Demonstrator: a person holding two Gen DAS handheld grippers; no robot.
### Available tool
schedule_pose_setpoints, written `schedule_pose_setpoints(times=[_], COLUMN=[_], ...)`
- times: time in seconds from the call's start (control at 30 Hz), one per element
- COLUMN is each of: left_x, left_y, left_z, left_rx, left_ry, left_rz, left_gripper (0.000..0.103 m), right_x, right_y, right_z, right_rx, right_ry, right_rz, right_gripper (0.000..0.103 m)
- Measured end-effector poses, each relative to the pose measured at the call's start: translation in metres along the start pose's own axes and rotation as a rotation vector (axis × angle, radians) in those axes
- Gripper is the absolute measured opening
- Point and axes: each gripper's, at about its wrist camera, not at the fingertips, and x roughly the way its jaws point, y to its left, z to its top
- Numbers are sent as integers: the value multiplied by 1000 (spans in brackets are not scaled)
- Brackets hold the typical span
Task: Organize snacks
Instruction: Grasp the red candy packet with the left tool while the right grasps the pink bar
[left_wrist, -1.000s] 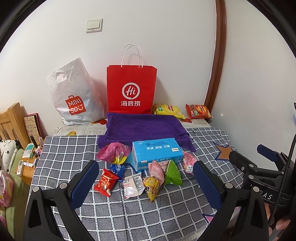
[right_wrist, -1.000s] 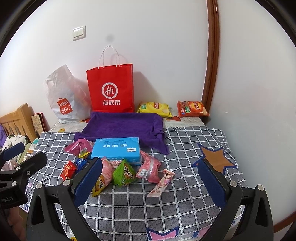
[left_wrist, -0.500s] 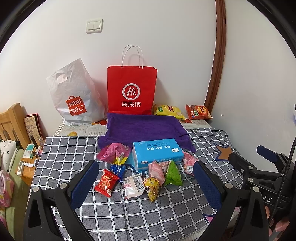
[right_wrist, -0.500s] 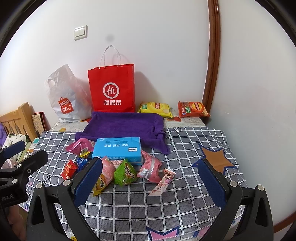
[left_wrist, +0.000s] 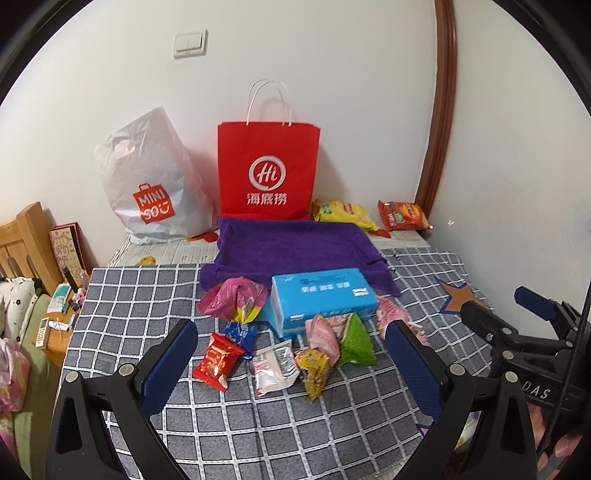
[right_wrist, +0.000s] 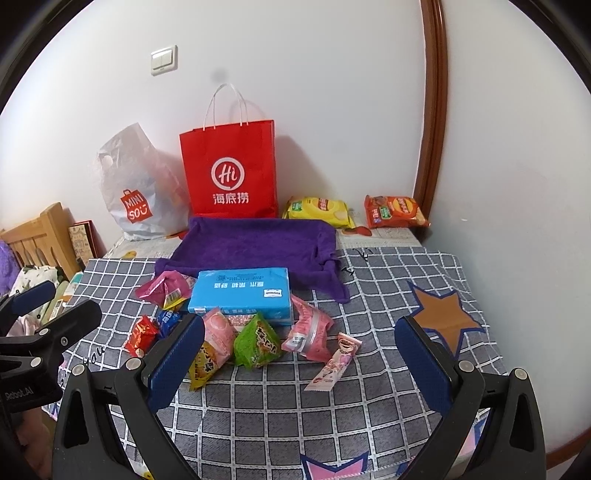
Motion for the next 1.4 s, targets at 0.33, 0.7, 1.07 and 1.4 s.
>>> schedule_pose_setpoints(times=[0.33,0.7,1.07,1.4], left_x=[52,104,130,152], left_y=[31,64,91,93], left_z=[-19,-43,-54,-57], left_rx=[-11,-44,-124,-44], left_ry=[93,204,264,293], left_rz=[58,66,23,69], left_gripper=[101,101,97,92], right_x=[46,109,179,189], right_y=[-44,-78,-74,-75], right_z=[-10,-42,-68,-79], right_rx=[59,134,158,87], right_ry=[38,170,314,283], right_rz=[-79,-49,0,-65], right_gripper=[99,80,54,27])
